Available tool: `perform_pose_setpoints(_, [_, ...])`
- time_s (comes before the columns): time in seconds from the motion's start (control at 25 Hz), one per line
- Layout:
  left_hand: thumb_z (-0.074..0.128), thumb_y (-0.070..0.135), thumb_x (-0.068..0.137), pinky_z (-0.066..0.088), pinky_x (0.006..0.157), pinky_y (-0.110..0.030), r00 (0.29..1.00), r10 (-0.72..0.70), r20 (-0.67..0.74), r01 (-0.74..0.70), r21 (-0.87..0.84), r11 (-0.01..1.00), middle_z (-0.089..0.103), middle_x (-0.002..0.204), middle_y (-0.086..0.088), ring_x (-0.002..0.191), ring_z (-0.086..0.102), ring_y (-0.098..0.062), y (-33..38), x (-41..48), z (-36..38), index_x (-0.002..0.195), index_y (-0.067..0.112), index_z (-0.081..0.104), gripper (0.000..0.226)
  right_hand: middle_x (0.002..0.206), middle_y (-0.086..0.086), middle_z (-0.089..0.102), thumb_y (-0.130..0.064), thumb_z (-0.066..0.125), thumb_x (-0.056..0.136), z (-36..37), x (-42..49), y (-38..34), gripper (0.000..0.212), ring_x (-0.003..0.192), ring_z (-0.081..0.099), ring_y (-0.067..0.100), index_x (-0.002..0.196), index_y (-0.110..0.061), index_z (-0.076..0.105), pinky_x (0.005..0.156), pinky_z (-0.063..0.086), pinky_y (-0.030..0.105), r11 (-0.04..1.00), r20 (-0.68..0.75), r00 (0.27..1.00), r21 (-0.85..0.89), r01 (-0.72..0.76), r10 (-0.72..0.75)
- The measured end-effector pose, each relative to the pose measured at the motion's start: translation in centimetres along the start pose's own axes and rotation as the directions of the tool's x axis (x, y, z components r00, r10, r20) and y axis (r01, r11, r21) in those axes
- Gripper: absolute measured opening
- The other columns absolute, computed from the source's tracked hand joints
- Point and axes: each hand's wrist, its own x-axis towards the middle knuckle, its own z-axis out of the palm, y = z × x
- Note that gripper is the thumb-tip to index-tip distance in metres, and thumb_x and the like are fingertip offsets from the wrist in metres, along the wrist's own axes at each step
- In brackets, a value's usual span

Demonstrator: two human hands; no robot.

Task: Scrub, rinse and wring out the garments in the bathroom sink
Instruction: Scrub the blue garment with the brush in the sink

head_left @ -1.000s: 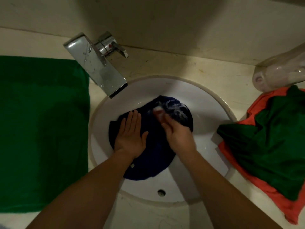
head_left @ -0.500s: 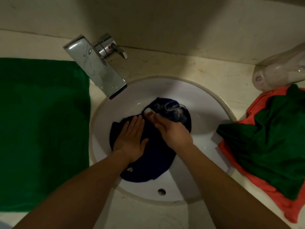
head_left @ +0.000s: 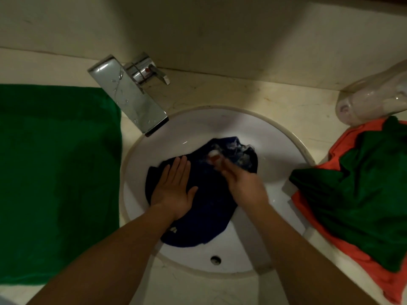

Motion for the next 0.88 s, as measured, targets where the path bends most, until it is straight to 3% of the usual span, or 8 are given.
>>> perform_pose_setpoints(0.08, [-0.02,0.056,0.088,-0.036,0.109,-0.034,1.0,0.007,-0.004,-0.007,-0.009,1.0,-0.047,0.151,-0.005,0.145,-0.037,-0.018,0.0,0.0,0.1,0.139,0.013,-0.045,0.071,0.12,0.014,0.071,-0.055,0.044,0.104,-2.9,1.1,2.7,0.043,0.104,0.066,0.035,0.146,-0.046,0.047,0.089,0.054,0.042,0.975,-0.118,0.968,-0.004,-0.222,0.22])
perform_pose_setpoints(0.16, [-0.013,0.056,0.094,-0.033,0.112,-0.035,1.0,0.002,-0.011,-0.002,-0.005,1.0,-0.043,0.154,-0.005,0.146,-0.036,-0.018,0.3,-0.2,0.2,0.141,0.012,-0.043,0.07,0.119,0.01,0.071,-0.052,0.046,0.104,-3.3,0.2,2.7,0.046,0.103,0.067,0.031,0.149,-0.041,0.048,0.087,0.053,0.039,0.958,-0.188,0.94,0.068,-0.278,0.286])
perform_pose_setpoints(0.24, [-0.004,0.052,0.101,-0.025,0.117,-0.038,1.0,-0.007,-0.02,0.007,0.028,1.0,-0.039,0.157,-0.007,0.149,-0.032,-0.02,0.6,-0.2,0.4,0.147,0.01,-0.036,0.07,0.121,0.008,0.071,-0.051,0.047,0.104,-0.6,-1.3,-0.4,0.044,0.104,0.067,0.028,0.148,-0.046,0.047,0.087,0.055,0.037,0.981,-0.163,0.974,0.138,-0.139,0.161])
perform_pose_setpoints(0.36, [-0.006,0.052,0.097,-0.027,0.116,-0.037,0.999,-0.019,-0.047,0.021,0.043,0.999,-0.036,0.159,-0.009,0.148,-0.031,-0.02,0.5,-0.1,0.4,0.152,0.007,-0.028,0.074,0.128,0.01,0.069,-0.054,0.047,0.104,1.9,-2.3,-3.0,0.041,0.112,0.066,0.032,0.145,-0.051,0.047,0.091,0.056,0.04,0.998,-0.005,1.0,0.067,0.019,-0.018])
perform_pose_setpoints(0.56, [-0.007,0.053,0.097,-0.034,0.111,-0.035,1.0,-0.006,-0.021,0.006,-0.004,1.0,-0.039,0.157,-0.007,0.147,-0.033,-0.019,0.4,-0.3,0.5,0.149,0.01,-0.034,0.073,0.122,0.013,0.07,-0.053,0.045,0.104,-3.9,0.3,2.6,0.045,0.106,0.066,0.036,0.149,-0.046,0.046,0.092,0.053,0.042,0.958,-0.174,0.944,-0.009,-0.287,0.282])
perform_pose_setpoints(0.64, [-0.002,0.052,0.102,-0.026,0.118,-0.038,1.0,-0.021,-0.023,0.021,0.006,1.0,-0.039,0.158,-0.009,0.149,-0.031,-0.022,0.7,-0.1,0.3,0.15,0.008,-0.033,0.071,0.126,0.013,0.069,-0.051,0.047,0.104,-1.8,-0.6,-0.1,0.043,0.109,0.066,0.035,0.147,-0.048,0.046,0.092,0.054,0.041,0.98,-0.162,0.968,0.079,-0.183,0.194])
perform_pose_setpoints(0.76, [0.005,0.05,0.105,-0.018,0.122,-0.04,0.999,-0.039,-0.016,0.04,0.026,0.999,-0.038,0.158,-0.01,0.15,-0.029,-0.023,0.9,0.1,0.1,0.151,0.006,-0.03,0.072,0.132,0.01,0.068,-0.054,0.047,0.103,2.2,-2.5,-3.0,0.043,0.115,0.065,0.034,0.145,-0.055,0.042,0.095,0.054,0.042,0.997,0.037,0.998,0.046,0.058,-0.06])
perform_pose_setpoints(0.88, [0.004,0.048,0.106,-0.022,0.121,-0.039,0.999,-0.039,-0.008,0.039,0.006,0.999,-0.039,0.157,-0.008,0.15,-0.03,-0.022,0.7,0.0,0.2,0.149,0.008,-0.032,0.069,0.127,0.012,0.069,-0.056,0.045,0.103,-1.4,-0.8,1.7,0.044,0.109,0.066,0.036,0.147,-0.054,0.042,0.093,0.054,0.043,0.993,-0.05,0.993,-0.05,-0.107,0.104])
